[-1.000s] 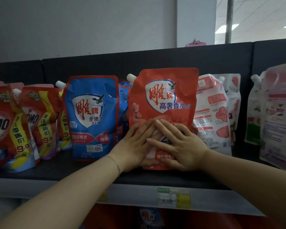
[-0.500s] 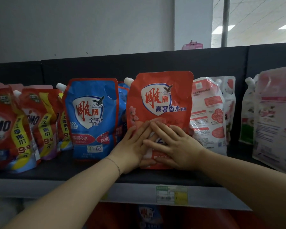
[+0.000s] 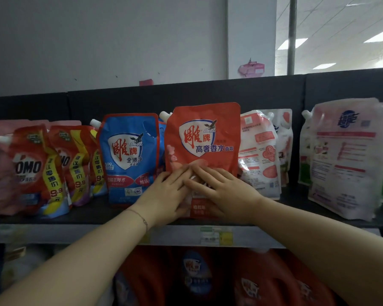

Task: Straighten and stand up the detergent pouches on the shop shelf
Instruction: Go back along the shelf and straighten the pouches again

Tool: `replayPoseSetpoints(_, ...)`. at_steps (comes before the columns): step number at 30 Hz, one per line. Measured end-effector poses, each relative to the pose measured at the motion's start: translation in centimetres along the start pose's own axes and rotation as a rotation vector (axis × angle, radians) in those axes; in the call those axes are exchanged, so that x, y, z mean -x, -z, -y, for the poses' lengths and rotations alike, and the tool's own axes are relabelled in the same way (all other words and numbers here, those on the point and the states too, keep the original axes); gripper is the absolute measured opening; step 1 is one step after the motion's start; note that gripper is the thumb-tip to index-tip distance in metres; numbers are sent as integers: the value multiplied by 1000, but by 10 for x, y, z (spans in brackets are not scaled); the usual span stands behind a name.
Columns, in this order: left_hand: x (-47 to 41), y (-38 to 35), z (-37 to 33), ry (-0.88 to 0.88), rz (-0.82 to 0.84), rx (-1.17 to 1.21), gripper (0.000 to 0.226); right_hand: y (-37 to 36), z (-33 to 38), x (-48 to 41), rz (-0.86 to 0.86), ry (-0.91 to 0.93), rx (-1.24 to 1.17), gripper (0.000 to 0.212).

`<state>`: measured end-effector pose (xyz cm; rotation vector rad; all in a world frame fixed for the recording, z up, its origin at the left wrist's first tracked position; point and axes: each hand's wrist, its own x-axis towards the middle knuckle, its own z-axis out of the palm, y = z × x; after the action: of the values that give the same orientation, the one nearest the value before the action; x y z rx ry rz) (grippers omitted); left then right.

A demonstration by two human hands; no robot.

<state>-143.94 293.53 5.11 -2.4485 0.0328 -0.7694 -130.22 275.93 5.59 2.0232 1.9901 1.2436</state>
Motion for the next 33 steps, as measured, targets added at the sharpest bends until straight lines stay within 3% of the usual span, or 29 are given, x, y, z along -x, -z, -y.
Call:
replayPoseSetpoints(4,0,26,-22,59,-14,47,59,26,13,12,43,-44,-22,73)
replayPoseSetpoints(9,-6,51,-52,-8,-118,66,35,57,16,42,-12,-46,51,60)
replayPoseSetpoints(13,-14,68,-75,-4,-20,36,29,72,7,63,4,-62,120,41)
replayPoseSetpoints(19,-26,86,-103,-40,85,-59,34,78,0,77,83,-118,69,17)
replayPoseSetpoints(26,-59,73,-125,-38,158,-7,34,77,-18,92,205,-182,65,36)
replayPoseSetpoints(29,-83,65,-137,63,186,174,36,74,-33,103,236,-247,48,34)
replayPoseSetpoints(33,-114,38,-150,348,255,497,54,57,-58,117,302,-385,-24,30)
